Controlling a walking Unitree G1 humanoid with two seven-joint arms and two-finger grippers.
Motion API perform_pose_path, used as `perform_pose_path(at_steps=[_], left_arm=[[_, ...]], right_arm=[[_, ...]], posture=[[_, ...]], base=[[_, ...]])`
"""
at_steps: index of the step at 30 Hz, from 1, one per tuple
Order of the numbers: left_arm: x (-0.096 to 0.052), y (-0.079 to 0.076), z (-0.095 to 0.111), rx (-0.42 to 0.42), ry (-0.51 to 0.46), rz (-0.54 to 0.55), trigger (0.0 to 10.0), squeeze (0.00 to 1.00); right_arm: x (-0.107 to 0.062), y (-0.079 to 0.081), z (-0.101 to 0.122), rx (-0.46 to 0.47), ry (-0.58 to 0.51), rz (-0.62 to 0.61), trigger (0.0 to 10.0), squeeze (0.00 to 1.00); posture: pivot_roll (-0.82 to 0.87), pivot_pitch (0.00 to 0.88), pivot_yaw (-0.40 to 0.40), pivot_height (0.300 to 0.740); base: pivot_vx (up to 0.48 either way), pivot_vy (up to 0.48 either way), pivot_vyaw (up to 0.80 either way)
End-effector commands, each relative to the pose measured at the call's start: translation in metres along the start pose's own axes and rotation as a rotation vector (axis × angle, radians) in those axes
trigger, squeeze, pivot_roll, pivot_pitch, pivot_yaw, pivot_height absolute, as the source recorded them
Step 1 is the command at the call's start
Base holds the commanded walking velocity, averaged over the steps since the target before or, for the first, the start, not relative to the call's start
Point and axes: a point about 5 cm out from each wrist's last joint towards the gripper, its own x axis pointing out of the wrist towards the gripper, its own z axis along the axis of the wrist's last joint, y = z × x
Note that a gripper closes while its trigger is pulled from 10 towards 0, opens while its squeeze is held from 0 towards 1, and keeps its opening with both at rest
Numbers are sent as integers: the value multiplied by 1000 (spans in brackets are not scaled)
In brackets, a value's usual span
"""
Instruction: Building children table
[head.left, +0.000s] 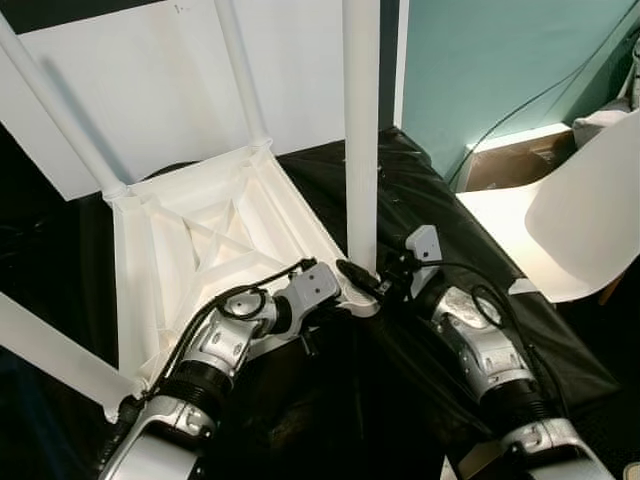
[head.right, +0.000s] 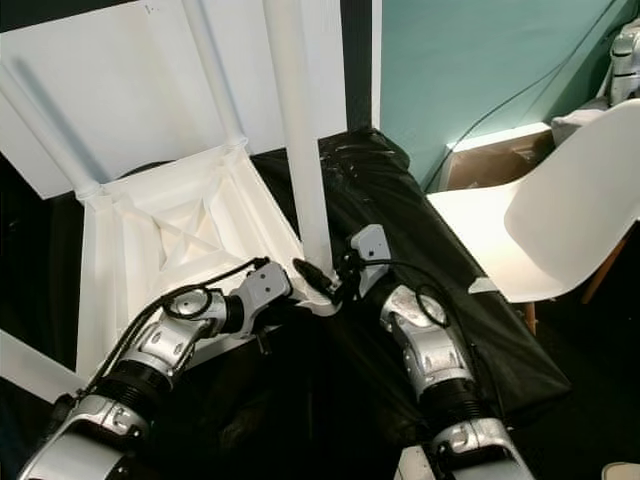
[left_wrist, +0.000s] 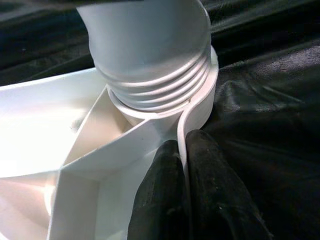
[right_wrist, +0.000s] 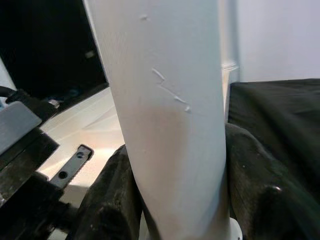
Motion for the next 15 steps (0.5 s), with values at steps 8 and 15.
perform_pose_path(at_steps=[8,15], left_arm=[[3,-20,-36,-102,99,-62,10000,0],[5,-20,-35,-99,98,-66,10000,0]], right_arm=[[-12,9,-8,11,-18,-182,10000,0],[0,15,-6,28,57,156,10000,0]], posture=[[-33,0,54,740],[-47,0,57,740]], base=[[0,0,0],[0,0,0]])
